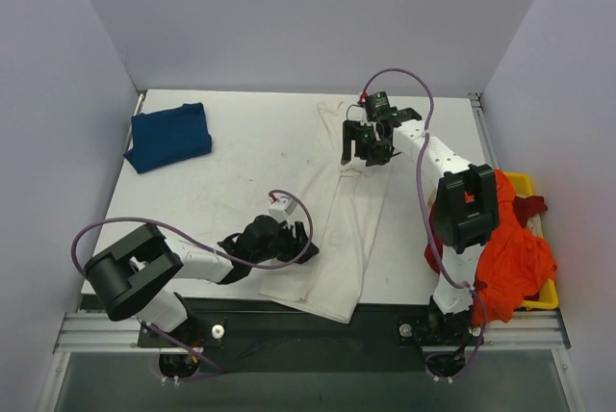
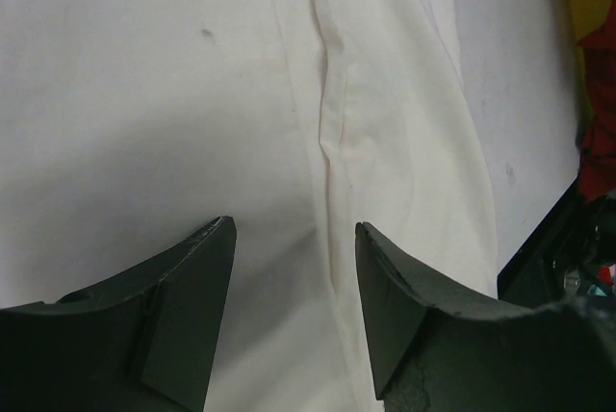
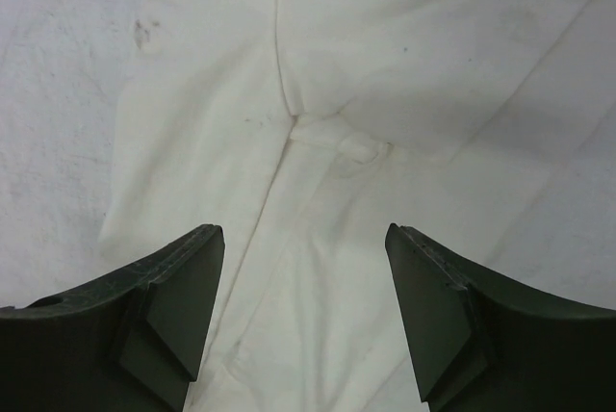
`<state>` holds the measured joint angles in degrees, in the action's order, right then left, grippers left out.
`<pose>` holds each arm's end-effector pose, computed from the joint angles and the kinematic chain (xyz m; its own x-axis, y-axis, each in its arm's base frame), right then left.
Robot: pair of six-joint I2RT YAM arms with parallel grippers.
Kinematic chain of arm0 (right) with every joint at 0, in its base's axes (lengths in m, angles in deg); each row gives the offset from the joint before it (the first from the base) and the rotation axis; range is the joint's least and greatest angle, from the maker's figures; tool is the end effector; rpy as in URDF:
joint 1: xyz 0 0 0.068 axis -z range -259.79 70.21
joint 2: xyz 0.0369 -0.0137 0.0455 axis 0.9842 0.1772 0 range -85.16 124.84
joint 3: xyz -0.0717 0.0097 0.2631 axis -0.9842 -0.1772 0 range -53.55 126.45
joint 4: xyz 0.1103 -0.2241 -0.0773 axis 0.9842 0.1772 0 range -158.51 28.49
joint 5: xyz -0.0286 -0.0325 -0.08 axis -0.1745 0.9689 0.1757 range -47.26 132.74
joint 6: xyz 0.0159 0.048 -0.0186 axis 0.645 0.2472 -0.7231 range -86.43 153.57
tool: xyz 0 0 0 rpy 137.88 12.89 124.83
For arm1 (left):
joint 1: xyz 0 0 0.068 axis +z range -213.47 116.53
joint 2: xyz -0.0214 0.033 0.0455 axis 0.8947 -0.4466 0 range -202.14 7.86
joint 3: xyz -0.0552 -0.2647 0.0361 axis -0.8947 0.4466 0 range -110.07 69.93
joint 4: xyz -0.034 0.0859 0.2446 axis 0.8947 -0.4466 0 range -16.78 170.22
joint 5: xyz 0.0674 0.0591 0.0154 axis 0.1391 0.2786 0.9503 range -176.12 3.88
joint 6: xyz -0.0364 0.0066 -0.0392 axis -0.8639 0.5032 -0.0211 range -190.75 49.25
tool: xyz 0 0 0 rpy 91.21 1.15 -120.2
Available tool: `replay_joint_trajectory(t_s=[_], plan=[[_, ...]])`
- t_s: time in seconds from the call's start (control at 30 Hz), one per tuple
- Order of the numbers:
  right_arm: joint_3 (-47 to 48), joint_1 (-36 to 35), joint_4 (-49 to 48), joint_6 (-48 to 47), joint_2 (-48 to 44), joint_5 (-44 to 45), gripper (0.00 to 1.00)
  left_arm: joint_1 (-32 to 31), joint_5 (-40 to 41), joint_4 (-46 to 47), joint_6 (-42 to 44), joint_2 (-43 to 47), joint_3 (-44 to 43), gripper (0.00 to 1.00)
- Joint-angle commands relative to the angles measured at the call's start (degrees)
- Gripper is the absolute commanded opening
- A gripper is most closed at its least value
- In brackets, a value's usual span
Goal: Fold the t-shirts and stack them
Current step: Rotate the tshirt 90 degrees
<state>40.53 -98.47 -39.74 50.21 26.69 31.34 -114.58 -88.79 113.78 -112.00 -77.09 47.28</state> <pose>0.4192 0.1491 0.2620 -0.7855 0.0307 -0.6181 -0.2273 0.9146 0.3344 0.1619 -0.2034 0.1348 -0.7565 -0.1113 -0.6445 0.4048 0.6943 -0.5951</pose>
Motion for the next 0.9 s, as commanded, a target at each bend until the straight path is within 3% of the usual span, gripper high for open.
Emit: replay_joint_trajectory(t_s=[0.0, 0.33, 0.87], plan=[[-6.09, -0.31, -3.72, 2.07, 0.38, -0.9, 0.7, -1.18, -0.84, 1.59, 0.3, -2.85, -2.13, 0.63], [-2.15, 0.39, -4.34, 2.78, 10.92, -2.05, 0.69, -3.47, -0.49, 3.09, -1.55, -8.57, -4.5, 0.63], [16.92, 1.63, 4.71, -0.29, 25.26, -3.98, 0.69, -7.16, 0.39, 3.0, -1.81, -10.42, -8.37, 0.63]])
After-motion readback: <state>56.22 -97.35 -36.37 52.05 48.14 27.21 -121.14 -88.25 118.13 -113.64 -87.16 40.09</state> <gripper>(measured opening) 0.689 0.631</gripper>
